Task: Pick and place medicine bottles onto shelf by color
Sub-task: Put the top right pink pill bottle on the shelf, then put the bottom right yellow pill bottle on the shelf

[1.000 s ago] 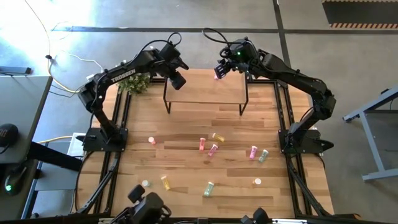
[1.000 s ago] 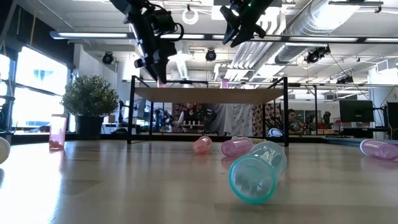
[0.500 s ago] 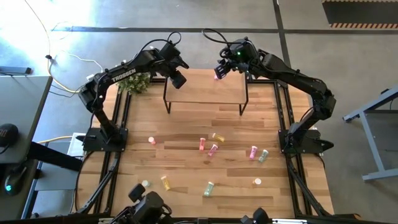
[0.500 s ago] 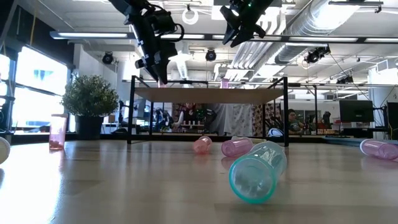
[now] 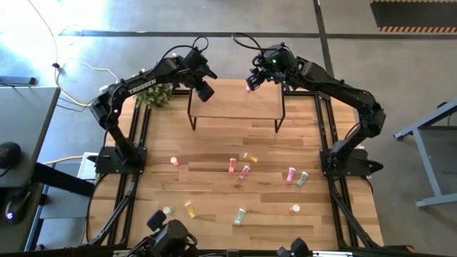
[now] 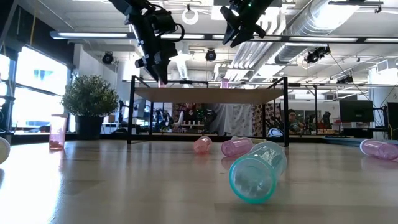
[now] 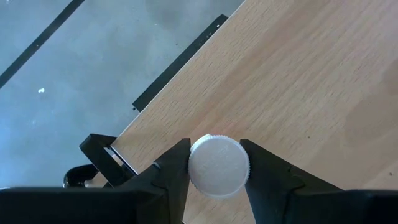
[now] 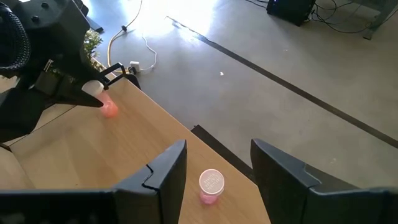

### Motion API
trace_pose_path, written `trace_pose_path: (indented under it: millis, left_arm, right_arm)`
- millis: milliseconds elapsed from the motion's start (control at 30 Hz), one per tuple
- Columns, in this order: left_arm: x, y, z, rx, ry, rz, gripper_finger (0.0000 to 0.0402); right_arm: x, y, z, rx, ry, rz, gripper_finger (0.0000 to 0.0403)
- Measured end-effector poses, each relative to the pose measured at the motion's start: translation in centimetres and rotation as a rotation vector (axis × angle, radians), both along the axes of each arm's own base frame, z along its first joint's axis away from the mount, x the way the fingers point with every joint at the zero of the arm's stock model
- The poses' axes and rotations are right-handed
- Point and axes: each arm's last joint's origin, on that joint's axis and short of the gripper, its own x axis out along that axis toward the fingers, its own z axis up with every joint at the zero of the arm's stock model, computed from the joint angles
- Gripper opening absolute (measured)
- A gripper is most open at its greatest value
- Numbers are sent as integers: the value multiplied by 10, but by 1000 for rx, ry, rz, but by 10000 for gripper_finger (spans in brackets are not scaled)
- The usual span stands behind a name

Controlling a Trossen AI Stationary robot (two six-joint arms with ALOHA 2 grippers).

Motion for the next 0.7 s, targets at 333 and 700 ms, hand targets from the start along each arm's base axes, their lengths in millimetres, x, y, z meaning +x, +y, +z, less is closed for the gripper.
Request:
trace_pose_path:
  millis: [333,700]
  left_arm:
    - [1,2,1,22,-11,13,172]
    - [1,3,18,58,-38,9,180]
  right_arm:
    - [0,0,0,-4,5,4,170]
    - [0,0,0,-4,5,4,170]
